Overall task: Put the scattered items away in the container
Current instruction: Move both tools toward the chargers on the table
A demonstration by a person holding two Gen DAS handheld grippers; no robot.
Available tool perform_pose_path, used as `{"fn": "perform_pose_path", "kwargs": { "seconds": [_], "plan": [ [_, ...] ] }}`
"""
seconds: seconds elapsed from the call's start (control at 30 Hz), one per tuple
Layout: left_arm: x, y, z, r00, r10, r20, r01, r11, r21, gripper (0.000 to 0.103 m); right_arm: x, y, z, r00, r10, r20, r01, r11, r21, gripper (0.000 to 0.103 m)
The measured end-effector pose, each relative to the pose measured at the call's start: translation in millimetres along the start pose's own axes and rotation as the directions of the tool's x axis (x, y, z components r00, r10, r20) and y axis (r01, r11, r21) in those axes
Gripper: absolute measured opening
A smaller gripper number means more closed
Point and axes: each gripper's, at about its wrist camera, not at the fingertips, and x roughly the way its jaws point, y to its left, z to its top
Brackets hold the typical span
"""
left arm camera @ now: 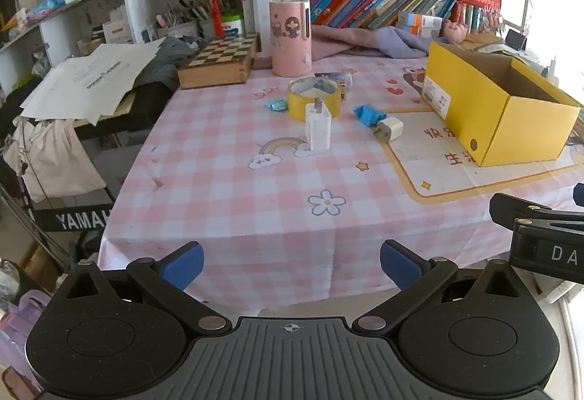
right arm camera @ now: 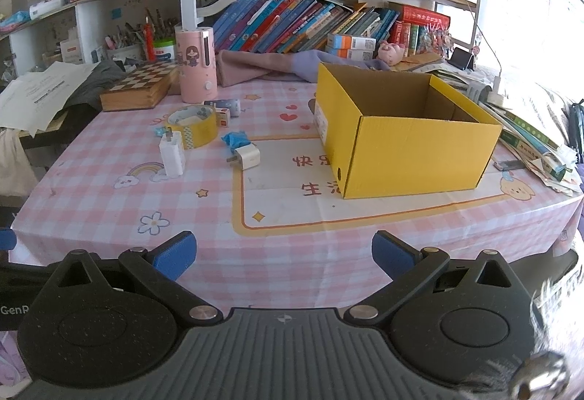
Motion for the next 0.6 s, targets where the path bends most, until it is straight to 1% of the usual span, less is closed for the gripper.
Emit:
{"fn": "perform_pose_path", "kwargs": {
  "seconds": [0.13, 0.27, 0.37, 0.43, 0.6],
  "plan": [
    [-2, 2, 0, 1.000, 0.001, 0.010, -0.001, 1.000, 0.016, 0.103, -1, 2, 1, 1.000, -0.003, -0.001, 0.003, 1.000, -0.002, 0.103],
    [-5, -4, 0, 0.999, 0.011, 0.038, -0.015, 0.996, 0.094, 0.103, -1, 7, 2, 1.000, -0.004, -0.002, 0.004, 1.000, -0.009, 0.103],
    [-6, -8, 1, 0.999, -0.009, 0.045, 0.003, 0.992, 0.126, 0.103, -1, 9, 2, 1.000, -0.004, -0.002, 0.004, 1.000, -0.013, 0.103],
    [-6, -7, 2, 0.999, -0.026, 0.047, 0.020, 0.992, 0.126, 0.103, 0, 12, 3, 1.000, -0.004, -0.002, 0.004, 1.000, -0.016, 0.103],
    [-5, -1, 4, 0.995, -0.083, 0.057, 0.078, 0.993, 0.090, 0.103, 1, 13, 4, 1.000, -0.004, 0.001, 0.004, 1.000, -0.015, 0.103]
  ]
}}
